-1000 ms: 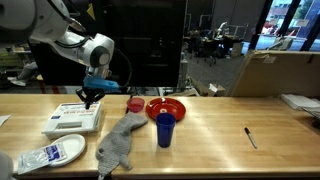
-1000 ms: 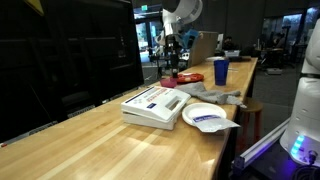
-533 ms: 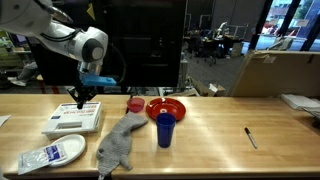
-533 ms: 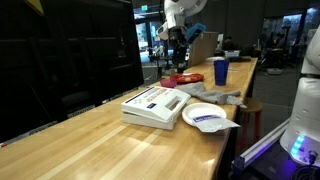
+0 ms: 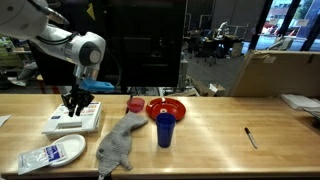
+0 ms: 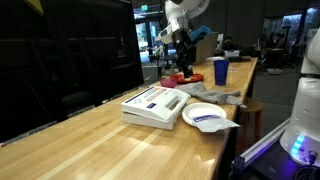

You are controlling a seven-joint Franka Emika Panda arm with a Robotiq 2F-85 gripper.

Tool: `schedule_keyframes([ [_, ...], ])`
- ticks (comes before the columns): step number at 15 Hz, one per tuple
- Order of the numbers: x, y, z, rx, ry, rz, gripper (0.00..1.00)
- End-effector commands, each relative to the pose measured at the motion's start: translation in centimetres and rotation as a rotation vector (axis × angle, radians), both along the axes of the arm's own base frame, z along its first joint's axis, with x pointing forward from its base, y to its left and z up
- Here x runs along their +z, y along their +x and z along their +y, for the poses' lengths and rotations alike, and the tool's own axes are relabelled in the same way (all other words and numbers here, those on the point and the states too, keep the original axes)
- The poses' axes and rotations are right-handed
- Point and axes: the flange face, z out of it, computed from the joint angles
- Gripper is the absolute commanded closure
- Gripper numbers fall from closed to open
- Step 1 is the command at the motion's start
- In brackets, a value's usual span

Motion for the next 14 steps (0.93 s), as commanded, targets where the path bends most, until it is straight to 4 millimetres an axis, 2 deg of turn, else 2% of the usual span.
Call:
schedule_keyframes([
  [1, -0.1, -0.1, -0.2, 0.046, 0.039, 0.008, 0.4],
  [7, -0.4, -1.2, 2.1, 0.219, 0.098, -0.007, 0.02],
  [14, 0.6, -4.3, 5.8, 0.323, 0.119, 0.021, 0.0],
])
